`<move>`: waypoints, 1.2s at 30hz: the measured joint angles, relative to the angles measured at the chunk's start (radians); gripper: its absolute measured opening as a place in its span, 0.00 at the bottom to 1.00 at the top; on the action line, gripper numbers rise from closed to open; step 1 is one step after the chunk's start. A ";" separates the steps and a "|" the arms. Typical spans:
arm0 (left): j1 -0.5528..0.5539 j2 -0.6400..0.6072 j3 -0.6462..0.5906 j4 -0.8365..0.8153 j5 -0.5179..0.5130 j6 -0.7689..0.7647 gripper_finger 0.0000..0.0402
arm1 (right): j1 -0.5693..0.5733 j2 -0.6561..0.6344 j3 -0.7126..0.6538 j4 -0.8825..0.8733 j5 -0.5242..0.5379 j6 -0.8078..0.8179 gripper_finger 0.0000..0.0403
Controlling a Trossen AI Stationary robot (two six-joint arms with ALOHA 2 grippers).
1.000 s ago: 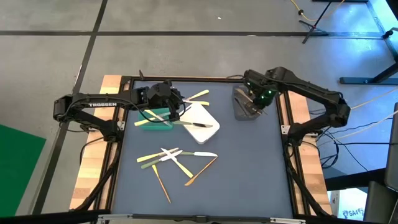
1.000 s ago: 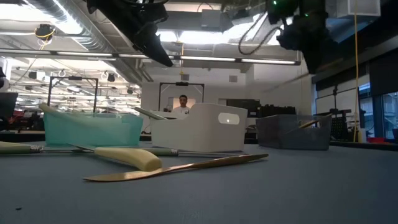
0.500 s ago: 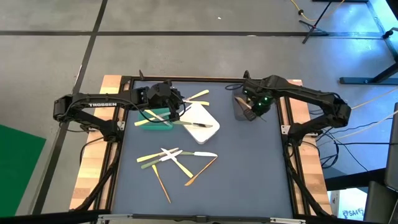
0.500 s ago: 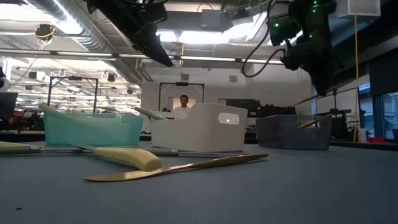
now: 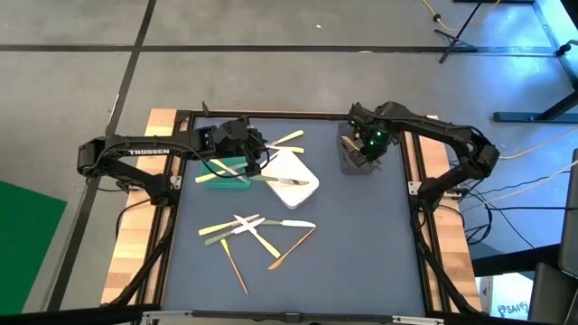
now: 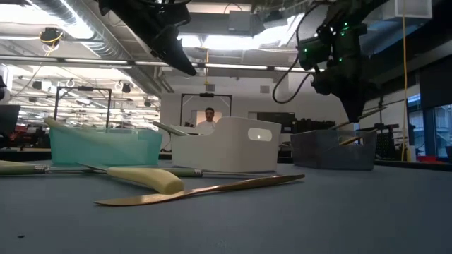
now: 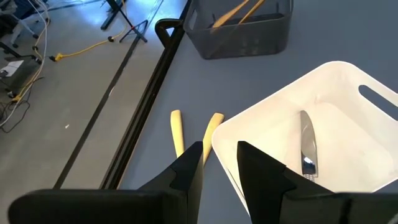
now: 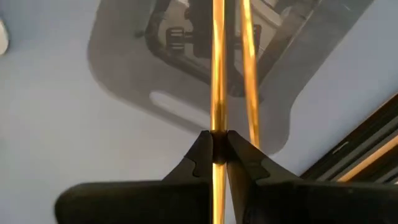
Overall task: Sort silverware by color (type)
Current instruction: Put the top gold table knife into the black bin
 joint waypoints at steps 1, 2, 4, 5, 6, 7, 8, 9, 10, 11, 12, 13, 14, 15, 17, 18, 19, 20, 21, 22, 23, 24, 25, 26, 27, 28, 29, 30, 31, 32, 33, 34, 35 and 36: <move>0.000 0.000 0.000 0.000 0.000 0.000 0.23 | -0.009 0.007 0.000 0.001 -0.001 -0.009 0.03; 0.000 0.000 0.000 0.000 0.000 0.000 0.23 | -0.018 0.015 0.000 0.003 -0.001 -0.017 0.03; 0.000 0.000 0.000 0.000 0.000 0.000 0.23 | -0.034 0.030 0.000 0.021 -0.003 -0.026 0.03; 0.000 0.000 0.000 0.000 0.000 0.000 0.23 | -0.038 0.038 0.000 0.029 -0.004 -0.035 0.03; 0.000 0.000 0.000 0.000 0.000 0.000 0.23 | -0.043 0.046 0.000 0.037 -0.006 -0.044 0.03; 0.000 0.000 0.000 0.000 0.000 0.000 0.23 | -0.048 0.053 0.000 0.047 -0.008 -0.048 0.03; 0.000 0.000 0.000 0.000 0.000 0.000 0.23 | -0.054 0.061 0.000 0.057 -0.008 -0.050 0.03; 0.000 0.000 0.000 0.000 0.000 0.001 0.23 | -0.058 0.068 0.000 0.064 -0.009 -0.051 0.03; 0.000 0.000 0.000 0.000 0.000 0.000 0.23 | -0.063 0.075 0.000 0.070 -0.009 -0.051 0.03; 0.000 0.000 0.000 0.000 0.000 0.000 0.23 | -0.064 0.082 0.000 0.078 -0.008 -0.051 0.03; 0.000 0.000 0.000 -0.001 0.000 0.000 0.23 | -0.070 0.088 0.000 0.084 -0.006 -0.051 0.03; 0.000 0.000 0.000 0.000 0.000 0.001 0.23 | -0.071 0.092 0.000 0.090 -0.003 -0.051 0.03; 0.000 0.000 0.000 0.000 0.000 0.000 0.23 | -0.075 0.094 0.000 0.095 0.000 -0.051 0.03; 0.000 0.000 0.000 -0.001 0.000 0.001 0.23 | -0.076 0.096 0.000 0.100 -0.001 -0.051 0.03; 0.000 0.000 0.000 -0.001 0.000 0.000 0.23 | -0.075 0.097 0.000 0.100 0.002 -0.051 0.03; 0.000 0.000 0.000 -0.001 0.000 0.001 0.23 | -0.075 0.097 0.000 0.100 0.009 -0.051 0.03; 0.000 0.000 0.000 -0.001 0.000 0.001 0.23 | -0.075 0.097 0.000 0.100 0.011 -0.051 0.03; 0.000 0.000 0.000 -0.001 0.000 0.001 0.23 | -0.075 0.097 0.000 0.100 0.011 -0.051 0.03; 0.000 0.000 0.000 -0.001 0.000 0.001 0.23 | -0.075 0.097 0.000 0.100 0.011 -0.051 0.03; 0.000 0.000 0.000 -0.001 0.000 0.001 0.23 | -0.074 0.097 0.000 0.100 0.011 -0.051 0.03; 0.000 0.000 0.000 -0.001 0.000 0.002 0.23 | -0.074 0.097 0.000 0.100 0.010 -0.051 0.03; 0.000 0.000 0.000 -0.001 0.000 0.001 0.23 | -0.074 0.097 0.000 0.100 0.011 -0.051 0.03; 0.000 0.000 0.000 -0.001 0.000 0.001 0.23 | -0.074 0.097 0.000 0.100 0.011 -0.051 0.03; 0.000 0.000 0.000 -0.001 0.000 0.001 0.23 | -0.074 0.097 0.000 0.100 0.011 -0.051 0.03; 0.000 0.000 0.000 -0.001 0.000 0.001 0.23 | -0.074 0.097 0.000 0.100 0.011 -0.052 0.03; 0.000 0.000 0.000 -0.001 0.000 0.001 0.23 | -0.074 0.097 0.000 0.100 0.011 -0.052 0.04; 0.000 0.000 0.000 -0.001 0.000 0.001 0.23 | -0.074 0.097 0.000 0.100 0.011 -0.052 0.05; 0.000 0.000 0.000 -0.001 0.000 0.001 0.23 | -0.074 0.097 0.000 0.100 0.011 -0.052 0.06; 0.000 0.000 0.000 -0.001 0.000 0.001 0.23 | -0.074 0.097 0.000 0.100 0.011 -0.052 0.08; 0.000 0.000 0.000 -0.001 0.000 0.001 0.23 | -0.074 0.097 0.000 0.100 0.011 -0.052 0.10; 0.000 0.000 0.000 -0.001 0.000 0.001 0.23 | -0.074 0.097 0.000 0.100 0.011 -0.052 0.12; 0.000 0.000 0.000 -0.001 0.000 0.001 0.23 | -0.074 0.097 0.000 0.100 0.011 -0.052 0.14; 0.000 0.000 0.000 -0.001 0.000 0.001 0.23 | -0.074 0.097 0.000 0.100 0.011 -0.052 0.16; 0.000 0.000 0.000 -0.001 0.000 0.001 0.23 | -0.074 0.097 0.000 0.100 0.011 -0.052 0.18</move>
